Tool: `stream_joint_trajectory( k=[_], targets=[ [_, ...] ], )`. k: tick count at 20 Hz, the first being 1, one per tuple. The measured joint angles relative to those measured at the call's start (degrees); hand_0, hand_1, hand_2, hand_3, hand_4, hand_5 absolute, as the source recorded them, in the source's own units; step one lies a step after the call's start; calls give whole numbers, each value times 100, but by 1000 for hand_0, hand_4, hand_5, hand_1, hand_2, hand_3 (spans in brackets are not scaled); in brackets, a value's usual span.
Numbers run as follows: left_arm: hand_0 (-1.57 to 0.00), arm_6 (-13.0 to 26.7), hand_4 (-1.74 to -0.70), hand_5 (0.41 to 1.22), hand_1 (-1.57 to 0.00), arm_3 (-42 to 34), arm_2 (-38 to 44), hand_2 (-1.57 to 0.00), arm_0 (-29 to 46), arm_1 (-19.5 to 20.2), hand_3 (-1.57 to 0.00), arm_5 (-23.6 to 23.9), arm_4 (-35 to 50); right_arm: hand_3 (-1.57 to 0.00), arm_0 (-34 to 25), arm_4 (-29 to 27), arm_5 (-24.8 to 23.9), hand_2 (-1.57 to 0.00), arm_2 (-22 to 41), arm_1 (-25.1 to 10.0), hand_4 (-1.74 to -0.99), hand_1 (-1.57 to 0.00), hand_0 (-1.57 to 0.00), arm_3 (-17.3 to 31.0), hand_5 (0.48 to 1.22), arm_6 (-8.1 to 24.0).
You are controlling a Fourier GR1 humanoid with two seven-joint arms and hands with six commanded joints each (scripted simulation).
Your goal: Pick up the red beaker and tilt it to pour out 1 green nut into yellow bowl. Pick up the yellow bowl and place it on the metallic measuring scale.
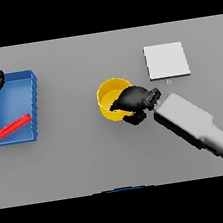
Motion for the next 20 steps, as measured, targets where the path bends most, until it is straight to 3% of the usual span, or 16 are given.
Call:
stream_joint_trajectory(
  k=[2, 4, 8, 15, 20],
  targets=[
    [1, 66, -719, 693, 1, 48, 7, 1, -59, 32, 1, 11, -34, -574, -30, 9, -41, -870, 31, 33, -1552, -1009, -1045, 61, 1079, -109],
    [1, 9, -724, 696, 1, 40, -10, 1, -32, 33, 1, -12, -45, -834, -30, -31, -56, -1122, 12, -28, -1614, -1211, -1235, 67, 1130, -286],
    [1, -44, -722, 695, 1, -7, 1, 1, -17, 21, 1, 55, -49, -1183, -10, -21, -236, -1240, 85, -66, -1689, -1424, -1433, -7, 1184, -260],
    [1, 21, -717, 696, 1, -7, -10, 1, -8, 43, 1, -74, 3, -1340, 11, -201, -202, -1331, -132, -265, -1730, -1540, -1542, -268, 1213, -189],
    [1, 59, -723, 692, 1, 23, -26, 1, -40, 67, 1, -80, -43, -1228, 25, -517, 198, -1429, -491, -523, -1737, -1561, -1562, -870, 1218, 58]
  ],
)
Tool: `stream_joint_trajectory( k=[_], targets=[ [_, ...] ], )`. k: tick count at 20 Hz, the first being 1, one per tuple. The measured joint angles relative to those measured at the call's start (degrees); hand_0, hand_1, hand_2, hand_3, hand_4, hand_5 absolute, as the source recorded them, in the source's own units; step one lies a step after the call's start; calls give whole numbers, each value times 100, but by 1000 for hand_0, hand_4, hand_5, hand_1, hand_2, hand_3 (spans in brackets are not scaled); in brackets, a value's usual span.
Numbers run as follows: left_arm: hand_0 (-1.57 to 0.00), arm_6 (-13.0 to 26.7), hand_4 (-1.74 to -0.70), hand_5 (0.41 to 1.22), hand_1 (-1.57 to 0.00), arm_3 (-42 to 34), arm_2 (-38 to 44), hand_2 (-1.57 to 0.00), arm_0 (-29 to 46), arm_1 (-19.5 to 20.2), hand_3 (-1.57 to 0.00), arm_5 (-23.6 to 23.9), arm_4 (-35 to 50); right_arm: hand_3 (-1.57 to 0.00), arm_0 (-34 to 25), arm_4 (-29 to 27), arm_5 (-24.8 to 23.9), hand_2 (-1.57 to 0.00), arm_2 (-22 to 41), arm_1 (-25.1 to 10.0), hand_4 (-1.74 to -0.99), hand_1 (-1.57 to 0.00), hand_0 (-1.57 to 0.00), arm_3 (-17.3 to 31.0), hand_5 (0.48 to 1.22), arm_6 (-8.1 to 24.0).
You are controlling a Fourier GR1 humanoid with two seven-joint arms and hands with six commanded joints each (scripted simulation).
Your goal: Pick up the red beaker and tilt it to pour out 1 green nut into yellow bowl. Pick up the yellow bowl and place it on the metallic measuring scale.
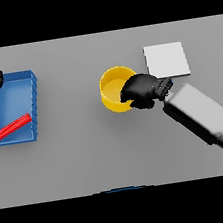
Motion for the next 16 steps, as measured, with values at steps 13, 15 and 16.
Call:
stream_joint_trajectory(
  k=[13, 15, 16],
  targets=[
    [1, 18, -730, 719, 1, -152, 7, 1, 44, 47, 1, 68, 4, -1153, -298, 46, -448, -1537, -707, -594, -1741, -1570, -1568, 292, 1221, 117],
    [1, 136, -729, 720, 1, -109, -18, 1, -5, 34, 1, 92, -32, -1151, -338, 24, -559, -1530, -816, -585, -1741, -1571, -1569, 486, 1221, 164],
    [1, 216, -731, 724, 1, -142, -18, 1, -16, 53, 1, 85, -16, -1150, -352, 21, -604, -1537, -862, -621, -1741, -1571, -1570, 614, 1221, 138]
  ],
)
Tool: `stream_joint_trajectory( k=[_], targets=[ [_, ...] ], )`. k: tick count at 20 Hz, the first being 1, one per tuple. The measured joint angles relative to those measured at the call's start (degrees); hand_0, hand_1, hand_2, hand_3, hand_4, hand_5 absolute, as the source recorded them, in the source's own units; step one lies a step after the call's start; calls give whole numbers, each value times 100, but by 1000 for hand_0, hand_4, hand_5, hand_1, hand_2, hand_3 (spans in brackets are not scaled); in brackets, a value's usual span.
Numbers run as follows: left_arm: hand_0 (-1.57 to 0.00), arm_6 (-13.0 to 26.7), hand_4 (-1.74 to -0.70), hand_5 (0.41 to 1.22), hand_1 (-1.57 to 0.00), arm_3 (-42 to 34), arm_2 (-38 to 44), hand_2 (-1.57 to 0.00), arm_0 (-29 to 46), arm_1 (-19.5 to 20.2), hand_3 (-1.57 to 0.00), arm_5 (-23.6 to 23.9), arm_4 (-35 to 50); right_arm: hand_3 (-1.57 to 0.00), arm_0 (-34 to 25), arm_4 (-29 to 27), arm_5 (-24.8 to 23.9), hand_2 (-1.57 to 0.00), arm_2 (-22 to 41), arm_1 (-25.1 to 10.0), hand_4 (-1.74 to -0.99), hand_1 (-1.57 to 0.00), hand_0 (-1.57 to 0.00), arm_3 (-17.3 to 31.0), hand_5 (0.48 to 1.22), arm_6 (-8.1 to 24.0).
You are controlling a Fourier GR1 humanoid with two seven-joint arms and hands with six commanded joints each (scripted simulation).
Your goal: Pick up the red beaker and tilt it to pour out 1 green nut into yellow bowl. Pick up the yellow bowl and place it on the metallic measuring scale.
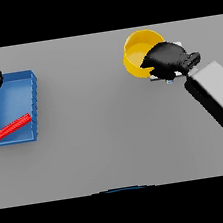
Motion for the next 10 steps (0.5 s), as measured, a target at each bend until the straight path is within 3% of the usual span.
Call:
stream_joint_trajectory(
  k=[3, 4, 10],
  targets=[
    [1, 118, -739, 734, 1, -136, 36, 1, 30, 79, 1, 15, 73, -1146, -157, 119, -379, -1546, -96, -29, -1741, -1571, -1570, 628, 1221, -69],
    [1, 72, -737, 738, 1, -142, 40, 1, 77, 63, 1, 21, 89, -1147, -139, 120, -482, -1549, -125, -91, -1741, -1571, -1570, 760, 1221, -230],
    [1, 171, -722, 717, 1, -179, -24, 1, 92, 99, 1, -7, 37, -1235, -306, 239, -956, -1474, -316, 13, -1741, -1571, -1571, 1826, 1221, -212]
  ],
)
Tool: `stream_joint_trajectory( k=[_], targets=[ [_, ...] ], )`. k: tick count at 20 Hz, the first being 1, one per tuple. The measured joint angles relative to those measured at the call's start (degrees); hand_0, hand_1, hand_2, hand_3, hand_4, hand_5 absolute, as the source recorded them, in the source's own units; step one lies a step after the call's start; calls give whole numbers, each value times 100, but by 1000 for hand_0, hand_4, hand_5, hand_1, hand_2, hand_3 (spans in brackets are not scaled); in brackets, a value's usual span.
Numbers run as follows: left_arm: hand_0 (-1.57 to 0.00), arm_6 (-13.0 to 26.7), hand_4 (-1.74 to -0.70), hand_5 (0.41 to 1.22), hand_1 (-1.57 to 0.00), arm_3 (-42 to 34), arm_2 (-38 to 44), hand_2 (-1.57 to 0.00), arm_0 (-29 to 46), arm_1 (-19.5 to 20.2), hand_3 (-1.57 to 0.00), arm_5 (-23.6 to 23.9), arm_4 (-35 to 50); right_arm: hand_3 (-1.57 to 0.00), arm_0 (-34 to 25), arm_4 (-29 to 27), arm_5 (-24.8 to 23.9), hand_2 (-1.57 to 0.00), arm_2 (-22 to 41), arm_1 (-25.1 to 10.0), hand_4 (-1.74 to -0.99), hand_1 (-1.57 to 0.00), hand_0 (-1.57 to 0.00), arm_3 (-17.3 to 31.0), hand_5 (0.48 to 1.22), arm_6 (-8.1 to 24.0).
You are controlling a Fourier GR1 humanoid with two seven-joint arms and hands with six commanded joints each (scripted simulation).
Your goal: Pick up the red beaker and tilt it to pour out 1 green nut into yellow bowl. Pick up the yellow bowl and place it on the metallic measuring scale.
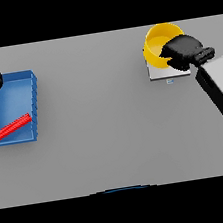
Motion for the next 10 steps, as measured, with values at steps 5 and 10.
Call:
stream_joint_trajectory(
  k=[5, 10],
  targets=[
    [1, -14, -725, 710, 1, -56, 4, 1, 16, 25, 1, 51, -18, -1349, -198, 24, -167, -1418, -209, 150, -1741, -1571, -1571, 902, 1221, -213],
    [1, -35, -727, 712, 1, -20, 3, 1, 54, -4, 1, 46, -2, -1487, -351, 40, -152, -1363, -354, 355, -1741, -1571, -1417, 1479, 1221, -344]
  ],
)
